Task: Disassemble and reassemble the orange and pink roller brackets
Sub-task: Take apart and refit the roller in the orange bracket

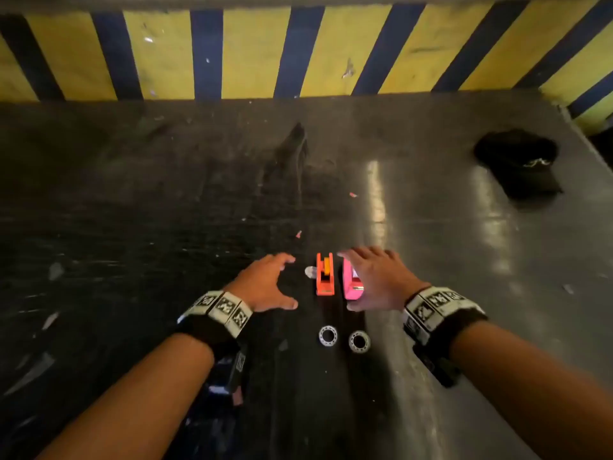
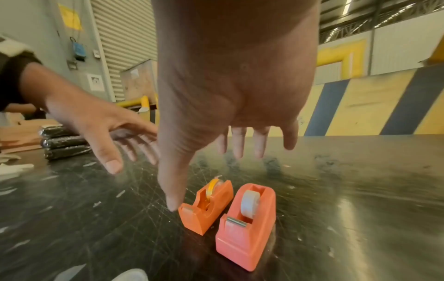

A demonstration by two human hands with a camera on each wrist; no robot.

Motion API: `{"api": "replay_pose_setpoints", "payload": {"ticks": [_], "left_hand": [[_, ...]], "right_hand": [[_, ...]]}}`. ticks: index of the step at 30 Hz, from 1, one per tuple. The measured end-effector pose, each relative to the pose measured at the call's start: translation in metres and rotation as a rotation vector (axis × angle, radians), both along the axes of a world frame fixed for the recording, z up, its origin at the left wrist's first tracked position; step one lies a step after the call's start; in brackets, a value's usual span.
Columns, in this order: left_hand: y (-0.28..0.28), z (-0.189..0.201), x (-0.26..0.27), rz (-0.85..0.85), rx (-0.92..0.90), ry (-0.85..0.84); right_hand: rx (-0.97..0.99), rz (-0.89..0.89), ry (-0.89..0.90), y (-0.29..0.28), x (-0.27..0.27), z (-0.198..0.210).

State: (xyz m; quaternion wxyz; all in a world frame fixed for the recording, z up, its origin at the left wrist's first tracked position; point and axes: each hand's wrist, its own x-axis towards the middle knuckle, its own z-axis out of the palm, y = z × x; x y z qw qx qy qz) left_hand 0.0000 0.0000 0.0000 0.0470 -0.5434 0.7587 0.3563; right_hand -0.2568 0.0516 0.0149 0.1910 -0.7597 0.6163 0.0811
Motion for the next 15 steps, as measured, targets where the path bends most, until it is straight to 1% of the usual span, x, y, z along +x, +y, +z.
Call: {"api": "replay_pose_setpoints", "payload": {"ticks": [3,7,9,11,13,15], "left_hand": [[-0.016,-0.024,-0.025,-0.107,-0.055,-0.155],[-0.02,-0.057,-0.049,-0.166,-0.086,-0.246],[-0.021,-0.067,-0.052,-0.165,-0.106,-0.25],[-0.02,-0.074,-0.053,-0.159,-0.115,-0.217],[-0.019,-0.075,-0.051,-0.134,-0.116,-0.151],[-0.017,-0.071,-0.046,-0.09,-0.123,-0.072]], "right_hand": [[0.031,0.0,0.105,-0.026,0.015,-0.015],[0.071,-0.009,0.195,-0.04,0.029,-0.043],[0.048,-0.015,0.193,-0.042,0.031,-0.054],[0.004,-0.012,0.151,-0.042,0.032,-0.062],[-0.041,-0.008,0.078,-0.041,0.031,-0.066],[-0.091,-0.024,-0.032,-0.036,0.028,-0.066]]}}
